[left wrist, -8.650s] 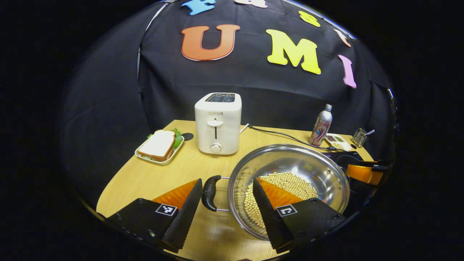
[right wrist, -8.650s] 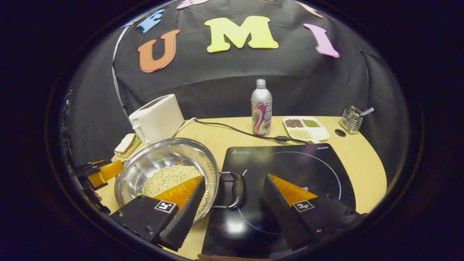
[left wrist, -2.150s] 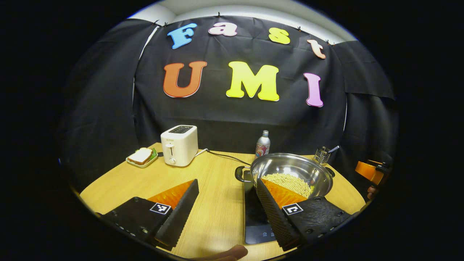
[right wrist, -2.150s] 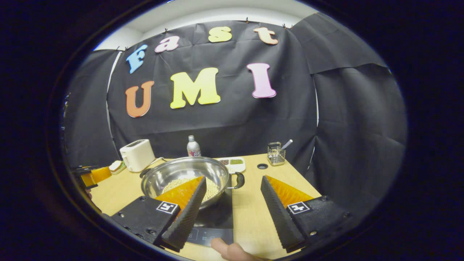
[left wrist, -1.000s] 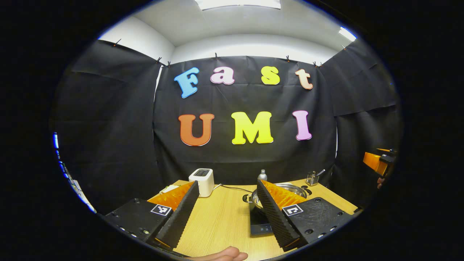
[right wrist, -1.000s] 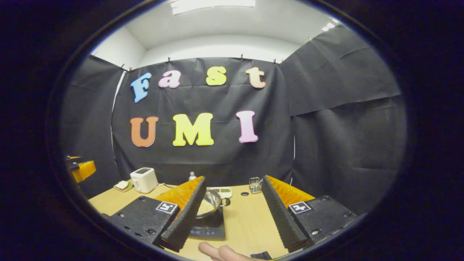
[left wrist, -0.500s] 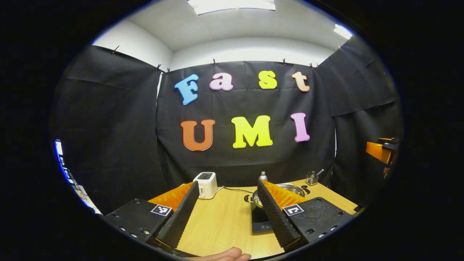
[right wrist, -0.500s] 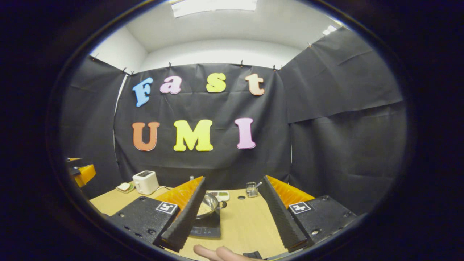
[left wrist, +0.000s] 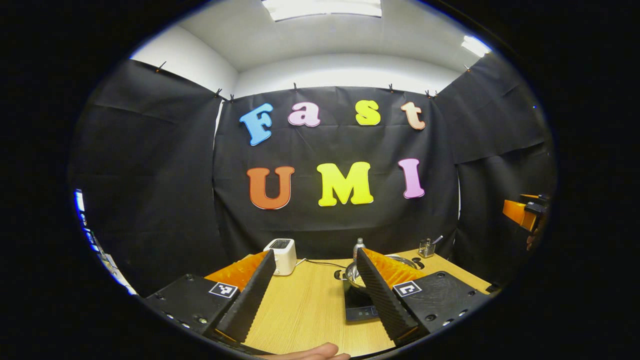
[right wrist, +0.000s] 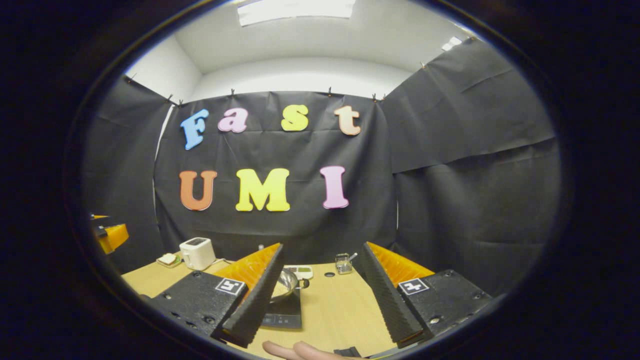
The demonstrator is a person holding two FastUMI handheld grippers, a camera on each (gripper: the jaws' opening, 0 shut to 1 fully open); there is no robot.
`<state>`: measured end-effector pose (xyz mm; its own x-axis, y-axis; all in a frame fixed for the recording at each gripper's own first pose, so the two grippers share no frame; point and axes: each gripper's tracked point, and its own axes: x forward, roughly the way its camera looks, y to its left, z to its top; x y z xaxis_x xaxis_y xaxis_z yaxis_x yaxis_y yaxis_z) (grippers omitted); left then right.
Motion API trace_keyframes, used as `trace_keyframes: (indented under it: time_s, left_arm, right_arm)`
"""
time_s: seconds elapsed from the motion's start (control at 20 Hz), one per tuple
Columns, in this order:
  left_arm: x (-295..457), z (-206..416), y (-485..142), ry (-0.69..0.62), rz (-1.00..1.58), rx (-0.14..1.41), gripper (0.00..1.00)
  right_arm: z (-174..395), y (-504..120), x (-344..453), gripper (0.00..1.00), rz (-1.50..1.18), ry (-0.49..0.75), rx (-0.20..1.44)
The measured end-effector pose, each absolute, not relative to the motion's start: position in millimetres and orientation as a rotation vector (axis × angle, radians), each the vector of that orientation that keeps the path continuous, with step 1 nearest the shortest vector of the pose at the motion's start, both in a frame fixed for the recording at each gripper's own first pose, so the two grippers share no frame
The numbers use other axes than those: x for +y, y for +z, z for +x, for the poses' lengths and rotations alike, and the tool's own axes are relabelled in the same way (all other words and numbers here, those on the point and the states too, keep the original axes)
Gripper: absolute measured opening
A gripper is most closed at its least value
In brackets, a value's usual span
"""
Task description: First push the handle of the pot to place it horizontally, then grasp the pot with both hands and set it on the induction cooktop.
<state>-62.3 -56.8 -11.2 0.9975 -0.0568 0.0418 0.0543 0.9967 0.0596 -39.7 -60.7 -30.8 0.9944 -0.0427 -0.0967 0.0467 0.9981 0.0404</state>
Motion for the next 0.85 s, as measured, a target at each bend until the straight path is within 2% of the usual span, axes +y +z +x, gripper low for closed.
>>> trace_keyframes:
  time_s: [0.3,0.85]
  left_arm:
    - [-59.0,-62.1,-10.5,-0.059,0.072,-0.048,0.97]
    - [-64.9,-65.4,-2.5,-0.076,0.077,-0.086,0.97]
  right_arm:
    - [-41.8,-34.0,-60.2,0.94,0.049,-0.035,0.098]
    - [-44.8,-37.4,-62.5,0.96,0.057,-0.030,0.091]
